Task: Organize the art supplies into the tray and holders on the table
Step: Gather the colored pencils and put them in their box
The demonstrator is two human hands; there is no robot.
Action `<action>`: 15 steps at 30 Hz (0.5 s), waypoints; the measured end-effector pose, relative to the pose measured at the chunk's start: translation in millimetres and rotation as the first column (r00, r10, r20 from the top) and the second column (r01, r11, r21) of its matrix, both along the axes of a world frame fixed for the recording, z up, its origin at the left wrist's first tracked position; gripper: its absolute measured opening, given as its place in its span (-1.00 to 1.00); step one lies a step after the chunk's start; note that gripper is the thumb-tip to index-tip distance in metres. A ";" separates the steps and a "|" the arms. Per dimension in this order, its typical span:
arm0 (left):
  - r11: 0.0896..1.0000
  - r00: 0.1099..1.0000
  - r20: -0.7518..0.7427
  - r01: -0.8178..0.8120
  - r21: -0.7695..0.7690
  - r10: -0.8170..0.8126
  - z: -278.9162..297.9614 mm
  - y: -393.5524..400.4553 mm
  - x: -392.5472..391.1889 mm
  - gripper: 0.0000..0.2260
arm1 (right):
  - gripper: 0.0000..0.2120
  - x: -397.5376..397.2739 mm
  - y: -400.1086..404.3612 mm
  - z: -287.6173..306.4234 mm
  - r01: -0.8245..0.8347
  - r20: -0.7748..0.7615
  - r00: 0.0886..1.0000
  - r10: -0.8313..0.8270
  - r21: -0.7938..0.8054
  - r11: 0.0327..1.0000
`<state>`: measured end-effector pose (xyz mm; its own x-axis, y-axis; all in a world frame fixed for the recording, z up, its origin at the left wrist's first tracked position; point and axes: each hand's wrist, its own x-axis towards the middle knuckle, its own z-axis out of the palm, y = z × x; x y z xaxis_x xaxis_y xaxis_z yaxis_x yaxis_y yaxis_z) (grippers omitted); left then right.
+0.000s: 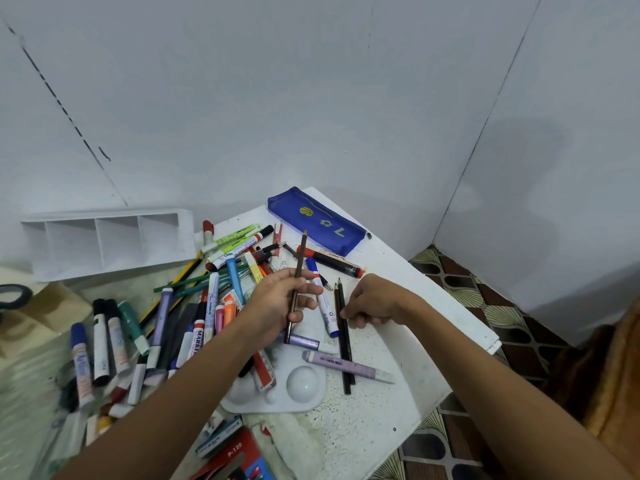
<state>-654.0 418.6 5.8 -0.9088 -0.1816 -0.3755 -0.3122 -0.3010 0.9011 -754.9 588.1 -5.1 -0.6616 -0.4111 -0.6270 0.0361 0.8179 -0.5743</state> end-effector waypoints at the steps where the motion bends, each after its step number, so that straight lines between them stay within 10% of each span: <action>1: 1.000 1.000 -0.001 0.000 -0.001 0.000 -0.1 -0.5 0.1 -0.81 | -0.79 -1.5 1.9 0.5 0.002 -0.031 1.000 -0.002 -0.005 1.000; 8: 1.000 1.000 0.003 -0.010 0.014 0.010 -1.8 -1.5 0.3 -0.81 | -0.67 -3.1 8.6 -6.6 0.055 -0.275 0.960 -0.043 0.037 0.998; 15: 1.000 1.000 0.010 -0.013 0.022 0.012 -3.5 -0.5 -2.2 -0.81 | -0.73 -3.2 2.1 -1.5 0.088 -0.126 0.988 -0.088 -0.012 0.996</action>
